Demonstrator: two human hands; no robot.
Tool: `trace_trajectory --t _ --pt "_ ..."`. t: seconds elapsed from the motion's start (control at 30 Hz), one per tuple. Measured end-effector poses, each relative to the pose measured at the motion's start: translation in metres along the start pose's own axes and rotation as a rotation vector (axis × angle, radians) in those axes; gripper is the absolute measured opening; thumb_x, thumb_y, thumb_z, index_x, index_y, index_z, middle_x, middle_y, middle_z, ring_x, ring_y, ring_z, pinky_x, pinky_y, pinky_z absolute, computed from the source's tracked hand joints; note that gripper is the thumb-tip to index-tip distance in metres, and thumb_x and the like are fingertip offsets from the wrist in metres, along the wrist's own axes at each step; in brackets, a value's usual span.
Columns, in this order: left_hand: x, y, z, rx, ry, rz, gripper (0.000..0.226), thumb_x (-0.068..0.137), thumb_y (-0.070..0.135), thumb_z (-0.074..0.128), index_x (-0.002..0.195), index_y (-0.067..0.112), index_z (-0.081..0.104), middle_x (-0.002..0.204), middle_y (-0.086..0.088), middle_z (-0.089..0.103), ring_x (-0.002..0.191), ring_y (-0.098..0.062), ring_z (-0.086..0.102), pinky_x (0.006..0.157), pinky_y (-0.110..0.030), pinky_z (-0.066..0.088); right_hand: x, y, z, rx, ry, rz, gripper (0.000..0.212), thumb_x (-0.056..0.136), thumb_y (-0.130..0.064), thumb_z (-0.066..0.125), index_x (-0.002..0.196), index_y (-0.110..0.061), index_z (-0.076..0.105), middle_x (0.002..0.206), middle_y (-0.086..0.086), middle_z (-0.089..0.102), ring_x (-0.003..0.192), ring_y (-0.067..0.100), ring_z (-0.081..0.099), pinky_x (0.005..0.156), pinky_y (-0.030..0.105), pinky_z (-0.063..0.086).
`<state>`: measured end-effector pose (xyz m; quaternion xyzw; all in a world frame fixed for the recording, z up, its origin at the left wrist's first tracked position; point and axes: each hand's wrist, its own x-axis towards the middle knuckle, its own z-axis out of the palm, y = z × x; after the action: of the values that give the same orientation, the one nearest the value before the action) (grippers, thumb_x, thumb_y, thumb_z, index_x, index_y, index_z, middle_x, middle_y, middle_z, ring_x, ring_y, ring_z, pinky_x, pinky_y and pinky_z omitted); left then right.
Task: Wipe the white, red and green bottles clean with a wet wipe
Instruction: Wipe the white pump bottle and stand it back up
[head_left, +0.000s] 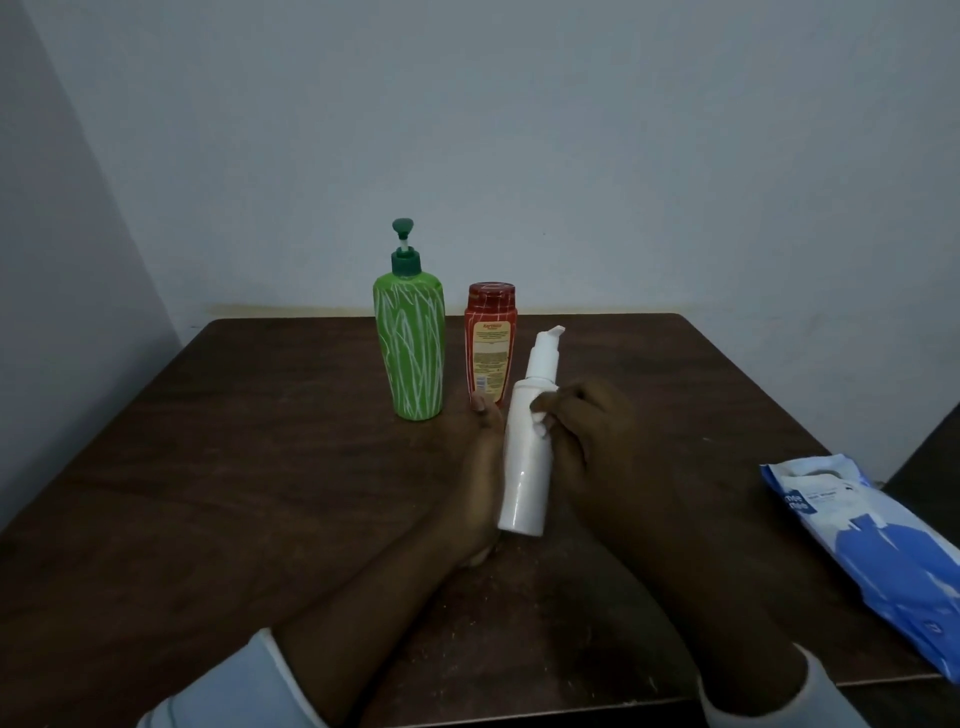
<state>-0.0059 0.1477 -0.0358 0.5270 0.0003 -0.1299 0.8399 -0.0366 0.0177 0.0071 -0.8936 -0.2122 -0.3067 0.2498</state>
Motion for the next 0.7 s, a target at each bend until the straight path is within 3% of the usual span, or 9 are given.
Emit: trace_trajectory --t 0.1,0.2,0.3,0.4,0.5,0.6,0.7 --pt "0.002 0.001 -0.007 -0.029 0.041 -0.004 0.128 0.049 0.098 0.058 0.142 0.01 0.053 0.102 -0.018 0.067 0.084 -0.028 0.066 0.073 -0.038 0.056 -0.029 -0.018 0.009 0.037 -0.076 -0.014 0.031 0.08 -0.029 0.05 0.096 -0.012 0.07 0.095 0.006 0.066 0.084 0.02 0.064 0.077 0.029 0.053" --pt "-0.001 -0.001 -0.01 -0.006 0.084 0.024 0.112 0.061 0.096 0.047 0.14 0.018 0.056 0.101 -0.014 0.071 0.083 -0.026 0.071 0.073 -0.039 0.058 -0.061 -0.034 0.005 0.029 -0.192 -0.013 0.024 0.082 -0.021 0.062 0.104 -0.021 0.069 0.099 -0.005 0.061 0.089 0.009 0.057 0.077 0.02 0.048" --pt "-0.005 -0.001 -0.004 0.031 0.031 0.027 0.087 0.077 0.081 0.039 0.126 0.014 0.063 0.1 -0.014 0.072 0.085 -0.024 0.071 0.079 -0.04 0.057 -0.048 -0.022 0.0 0.032 -0.178 0.005 0.026 0.084 -0.026 0.054 0.104 -0.018 0.069 0.099 0.0 0.063 0.088 0.014 0.061 0.077 0.019 0.044" --pt "-0.01 -0.008 -0.001 0.015 -0.01 0.026 0.073 0.084 0.072 0.046 0.117 0.01 0.067 0.099 -0.014 0.072 0.086 -0.024 0.069 0.08 -0.039 0.054 -0.015 0.003 -0.009 0.001 -0.049 0.025 0.042 0.082 -0.035 0.045 0.103 -0.008 0.069 0.1 0.012 0.067 0.085 0.024 0.065 0.077 0.025 0.048" --pt "-0.011 -0.008 0.001 -0.044 0.005 0.042 0.052 0.091 0.061 0.052 0.109 0.016 0.072 0.094 -0.01 0.073 0.083 -0.021 0.068 0.076 -0.036 0.053 -0.001 0.008 -0.009 0.004 0.029 0.027 0.039 0.085 -0.032 0.047 0.102 -0.006 0.07 0.098 0.012 0.067 0.085 0.018 0.061 0.08 0.024 0.048" --pt "-0.013 -0.001 -0.002 -0.08 -0.024 -0.003 0.034 0.098 0.044 0.05 0.096 0.018 0.073 0.08 -0.005 0.073 0.071 -0.016 0.069 0.072 -0.034 0.053 -0.019 -0.005 0.006 0.036 -0.012 0.018 0.028 0.084 -0.024 0.053 0.102 -0.01 0.069 0.099 0.008 0.066 0.089 0.006 0.053 0.085 0.017 0.042" --pt "-0.012 0.002 -0.006 -0.052 -0.021 -0.054 0.035 0.102 0.043 0.051 0.106 0.015 0.071 0.082 -0.009 0.071 0.07 -0.019 0.069 0.07 -0.035 0.055 -0.057 -0.022 0.012 0.052 -0.116 -0.03 0.023 0.086 -0.023 0.055 0.104 -0.018 0.068 0.099 -0.004 0.06 0.091 0.005 0.054 0.082 0.014 0.041"
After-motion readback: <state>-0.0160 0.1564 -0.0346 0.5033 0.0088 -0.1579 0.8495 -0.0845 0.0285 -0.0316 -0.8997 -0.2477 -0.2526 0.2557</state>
